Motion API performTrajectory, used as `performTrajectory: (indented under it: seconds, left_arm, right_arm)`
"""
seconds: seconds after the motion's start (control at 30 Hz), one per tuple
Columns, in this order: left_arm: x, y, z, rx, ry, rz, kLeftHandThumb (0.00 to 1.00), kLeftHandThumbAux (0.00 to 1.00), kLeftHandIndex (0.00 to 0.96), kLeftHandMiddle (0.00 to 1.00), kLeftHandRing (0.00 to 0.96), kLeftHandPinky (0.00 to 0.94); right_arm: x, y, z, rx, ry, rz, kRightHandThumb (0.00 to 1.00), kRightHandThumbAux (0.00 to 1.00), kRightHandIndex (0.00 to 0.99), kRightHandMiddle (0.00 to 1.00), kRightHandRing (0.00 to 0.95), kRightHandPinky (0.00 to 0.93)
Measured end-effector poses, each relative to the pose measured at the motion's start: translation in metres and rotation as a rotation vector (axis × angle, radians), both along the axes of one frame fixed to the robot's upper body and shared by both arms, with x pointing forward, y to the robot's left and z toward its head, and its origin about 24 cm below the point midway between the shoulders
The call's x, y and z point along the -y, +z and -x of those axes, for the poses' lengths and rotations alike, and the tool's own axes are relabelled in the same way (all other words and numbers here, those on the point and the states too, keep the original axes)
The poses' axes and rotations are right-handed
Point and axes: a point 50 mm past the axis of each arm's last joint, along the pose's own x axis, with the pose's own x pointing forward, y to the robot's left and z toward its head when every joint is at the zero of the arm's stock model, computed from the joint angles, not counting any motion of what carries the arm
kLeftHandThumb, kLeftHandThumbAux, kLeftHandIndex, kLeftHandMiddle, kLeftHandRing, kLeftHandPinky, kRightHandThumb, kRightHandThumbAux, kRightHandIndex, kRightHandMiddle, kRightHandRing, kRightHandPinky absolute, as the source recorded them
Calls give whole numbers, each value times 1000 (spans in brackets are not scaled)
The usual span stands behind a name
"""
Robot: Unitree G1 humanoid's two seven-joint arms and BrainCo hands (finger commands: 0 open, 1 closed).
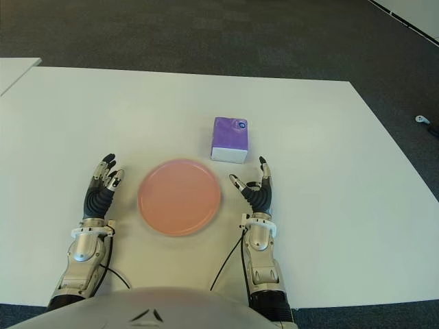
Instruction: Put the tissue paper into the plate.
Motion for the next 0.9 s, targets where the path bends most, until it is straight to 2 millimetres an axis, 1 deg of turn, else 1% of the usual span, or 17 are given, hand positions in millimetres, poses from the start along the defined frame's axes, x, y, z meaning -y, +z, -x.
performTrajectory:
  seconds: [0.17,0.23,0.3,0.37,0.47,0.53,0.57,0.63,0.7,0.77,0.83,0.9]
  left_arm:
    - [0,0,-1,9,0,1,0,398,0,0,0,0]
    - [0,1,-1,14,-1,2,0,397,0,0,0,0]
    - [-1,2,-2,20,2,1,0,397,0,0,0,0]
    - [-1,2,-1,20,6,0,0,397,0,0,0,0]
    - [-2,2,-2,21,7,1,0,397,0,0,0,0]
    - [-2,1,-2,20,8,0,0,398,0,0,0,0]
    - [-2,1,-2,18,9,1,0,398,0,0,0,0]
    - [-1,0,-1,14,9,4,0,397,0,0,0,0]
    - [0,-1,-2,16,8,8,0,397,0,0,0,0]
    - [2,0,-3,22,6,13,0,396,0,0,0,0]
    - [3,1,-4,26,6,16,0,395,0,0,0,0]
    - [2,1,-4,27,7,16,0,396,0,0,0,0]
  right_arm:
    - [4,1,-2,3,-8,5,105,689,0,0,0,0]
    - [7,10,-2,22,-18,13,115,678,0,0,0,0]
    - [15,28,-8,88,-39,36,116,674,0,0,0,0]
    - [24,52,-16,176,-63,77,117,677,0,0,0,0]
    - [34,102,-32,359,-97,157,121,679,0,0,0,0]
    - [33,135,-42,471,-97,224,127,675,0,0,0,0]
    - [29,148,-45,515,-94,250,129,672,0,0,0,0]
    - [18,177,-54,625,-67,310,140,658,0,0,0,0]
    - [7,195,-60,706,-27,345,147,650,0,0,0,0]
    - [1,205,-63,753,10,365,160,638,0,0,0,0]
    - [-3,209,-66,768,46,374,168,630,0,0,0,0]
    - [-3,208,-68,757,55,379,171,627,0,0,0,0]
